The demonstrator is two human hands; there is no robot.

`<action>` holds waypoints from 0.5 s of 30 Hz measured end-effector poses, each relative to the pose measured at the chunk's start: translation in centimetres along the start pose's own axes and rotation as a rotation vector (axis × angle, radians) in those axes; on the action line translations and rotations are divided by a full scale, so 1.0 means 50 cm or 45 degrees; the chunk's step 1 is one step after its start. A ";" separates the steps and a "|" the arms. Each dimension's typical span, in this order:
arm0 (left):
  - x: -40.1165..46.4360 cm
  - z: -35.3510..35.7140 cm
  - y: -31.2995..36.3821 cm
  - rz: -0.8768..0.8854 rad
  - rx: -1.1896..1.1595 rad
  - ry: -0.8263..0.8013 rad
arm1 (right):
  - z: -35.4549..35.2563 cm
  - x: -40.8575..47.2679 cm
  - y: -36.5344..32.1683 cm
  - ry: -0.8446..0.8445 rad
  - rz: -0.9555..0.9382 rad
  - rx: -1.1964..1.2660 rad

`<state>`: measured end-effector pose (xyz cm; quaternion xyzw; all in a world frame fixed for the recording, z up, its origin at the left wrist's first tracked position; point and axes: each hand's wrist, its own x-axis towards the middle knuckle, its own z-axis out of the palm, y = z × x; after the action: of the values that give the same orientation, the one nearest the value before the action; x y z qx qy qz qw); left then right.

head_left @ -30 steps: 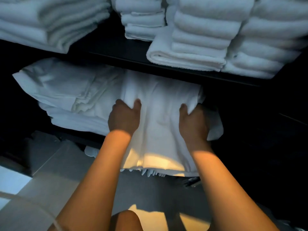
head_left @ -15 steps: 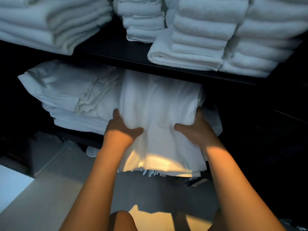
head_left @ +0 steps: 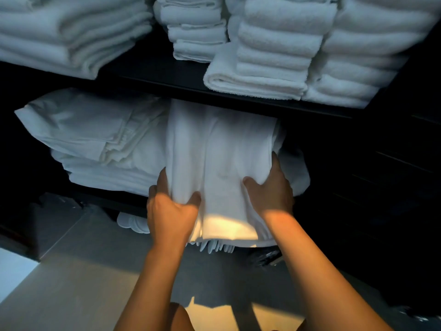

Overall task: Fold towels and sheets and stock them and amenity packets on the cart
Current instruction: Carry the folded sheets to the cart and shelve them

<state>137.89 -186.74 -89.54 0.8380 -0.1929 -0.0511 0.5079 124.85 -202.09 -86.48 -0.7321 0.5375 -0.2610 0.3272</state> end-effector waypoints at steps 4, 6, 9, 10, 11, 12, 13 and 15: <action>0.008 -0.002 0.030 0.043 -0.094 0.050 | -0.014 0.009 -0.027 0.067 -0.093 0.228; 0.025 -0.006 0.045 0.080 -0.165 0.066 | -0.018 0.023 -0.045 0.096 -0.147 0.276; 0.064 -0.002 0.071 0.163 -0.197 0.064 | -0.021 0.064 -0.071 0.158 -0.153 0.287; 0.075 0.003 0.079 0.166 -0.197 0.050 | -0.022 0.079 -0.077 0.172 -0.139 0.284; 0.081 0.008 0.086 0.148 -0.189 0.036 | -0.021 0.092 -0.079 0.176 -0.125 0.281; 0.088 0.013 0.093 0.121 -0.170 0.025 | -0.020 0.103 -0.079 0.183 -0.101 0.282; 0.099 0.017 0.101 0.104 -0.147 0.013 | -0.017 0.111 -0.078 0.195 -0.069 0.284; 0.130 0.022 0.121 0.135 -0.118 -0.005 | -0.013 0.126 -0.071 0.240 -0.004 0.302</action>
<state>141.94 -192.58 -84.08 0.8021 -0.2355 -0.0345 0.5478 128.37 -207.51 -83.16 -0.6614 0.5299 -0.3909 0.3591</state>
